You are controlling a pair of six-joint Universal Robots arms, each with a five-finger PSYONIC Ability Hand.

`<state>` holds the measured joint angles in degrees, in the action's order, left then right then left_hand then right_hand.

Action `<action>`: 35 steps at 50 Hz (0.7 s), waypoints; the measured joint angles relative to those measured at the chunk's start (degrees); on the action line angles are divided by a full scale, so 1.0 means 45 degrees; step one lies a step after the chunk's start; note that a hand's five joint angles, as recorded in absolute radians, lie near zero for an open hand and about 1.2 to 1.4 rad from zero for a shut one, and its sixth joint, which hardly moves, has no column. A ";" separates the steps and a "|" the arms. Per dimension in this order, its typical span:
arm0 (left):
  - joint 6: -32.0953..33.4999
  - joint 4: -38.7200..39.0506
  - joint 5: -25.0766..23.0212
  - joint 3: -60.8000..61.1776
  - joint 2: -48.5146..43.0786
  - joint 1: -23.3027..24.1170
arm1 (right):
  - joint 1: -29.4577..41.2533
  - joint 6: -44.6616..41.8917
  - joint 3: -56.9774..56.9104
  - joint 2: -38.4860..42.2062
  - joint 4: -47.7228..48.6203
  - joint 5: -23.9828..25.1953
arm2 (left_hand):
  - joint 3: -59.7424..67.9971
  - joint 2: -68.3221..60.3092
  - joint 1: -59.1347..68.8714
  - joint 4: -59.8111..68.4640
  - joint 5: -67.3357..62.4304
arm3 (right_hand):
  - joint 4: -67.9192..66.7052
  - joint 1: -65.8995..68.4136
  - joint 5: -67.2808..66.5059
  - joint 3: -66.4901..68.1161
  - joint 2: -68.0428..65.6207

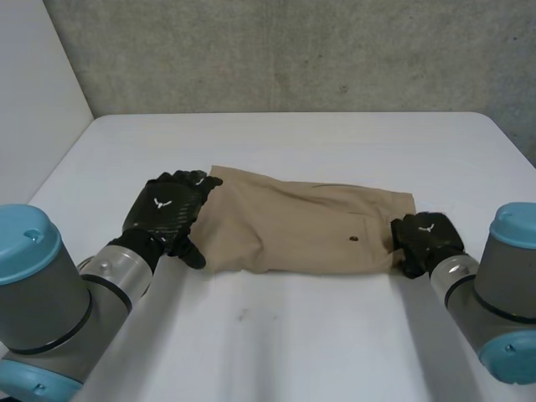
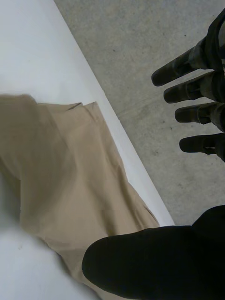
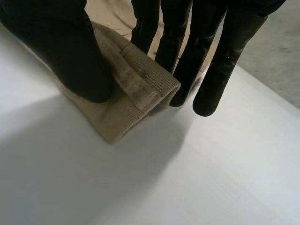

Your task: Fold the shorts.

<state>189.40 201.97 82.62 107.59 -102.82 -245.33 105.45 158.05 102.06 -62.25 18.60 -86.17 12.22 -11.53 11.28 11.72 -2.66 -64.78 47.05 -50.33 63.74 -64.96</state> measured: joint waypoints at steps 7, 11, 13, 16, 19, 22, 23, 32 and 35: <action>0.0004 -0.0022 0.0010 0.0001 0.0102 0.0012 | -0.1301 -0.0861 -0.0027 -0.0795 0.0090 -0.0431 | 0.0000 0.0000 0.0000 0.0000 0.0003 | -0.0761 0.1083 -0.0574 0.0501 -0.0483; 0.0000 -0.0050 0.0006 0.0052 0.0320 -0.0027 | -0.2640 -0.2125 -0.0143 -0.1500 -0.0466 -0.0411 | 0.0000 0.0000 0.0000 0.0000 0.0003 | -0.0762 0.1280 -0.0765 0.0501 -0.0484; -0.0004 -0.0058 0.0004 0.0096 0.0420 -0.0053 | -0.3027 -0.2670 -0.0291 -0.1623 -0.0733 -0.0334 | 0.0000 0.0000 0.0000 0.0000 0.0002 | -0.0763 0.1281 -0.0765 0.0501 -0.0484; -0.0011 -0.0068 0.0000 0.0198 0.0582 -0.0099 | -0.3338 -0.3490 -0.0679 -0.1727 -0.1138 -0.0169 | 0.0000 0.0000 0.0000 0.0000 -0.0002 | -0.0763 0.1412 -0.0765 0.0501 -0.0483; -0.0015 -0.0074 -0.0001 0.0267 0.0653 -0.0121 | -0.2922 -0.4048 -0.1305 -0.1789 -0.1464 0.0020 | 0.0000 0.0000 0.0000 0.0000 -0.0001 | -0.0765 0.1415 -0.0765 0.0501 -0.0484; -0.0018 -0.0077 -0.0001 0.0330 0.0691 -0.0132 | -0.1735 -0.4058 -0.2031 -0.1810 -0.1598 0.0136 | 0.0000 0.0000 0.0000 0.0000 0.0003 | -0.0765 0.1415 -0.0925 0.0759 -0.0484; -0.0018 -0.0077 -0.0001 0.0330 0.0691 -0.0132 | -0.1735 -0.4058 -0.2031 -0.1810 -0.1598 0.0136 | 0.0000 0.0000 0.0000 0.0000 0.0003 | -0.0765 0.1415 -0.0925 0.0759 -0.0484; -0.0019 -0.0142 0.0009 0.0367 0.0734 -0.0113 | 0.3306 -0.3323 -0.3219 -0.1011 -0.1215 0.1699 | 0.0000 0.0000 0.0000 0.0000 0.0003 | -0.0769 0.1415 -0.0991 0.1147 -0.0798; -0.0018 -0.0229 0.0012 0.0345 0.0772 -0.0111 | 0.4454 -0.3252 -0.3117 -0.0434 -0.1163 0.2846 | 0.0000 0.0000 0.0000 0.0000 0.0003 | 0.0157 0.0835 -0.0260 0.0172 0.0365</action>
<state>189.32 200.94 82.67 109.14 -99.35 -245.83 125.49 143.41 88.04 -64.20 13.36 -73.36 12.22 -11.53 11.28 11.72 -2.64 -64.08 50.80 -51.50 64.51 -63.32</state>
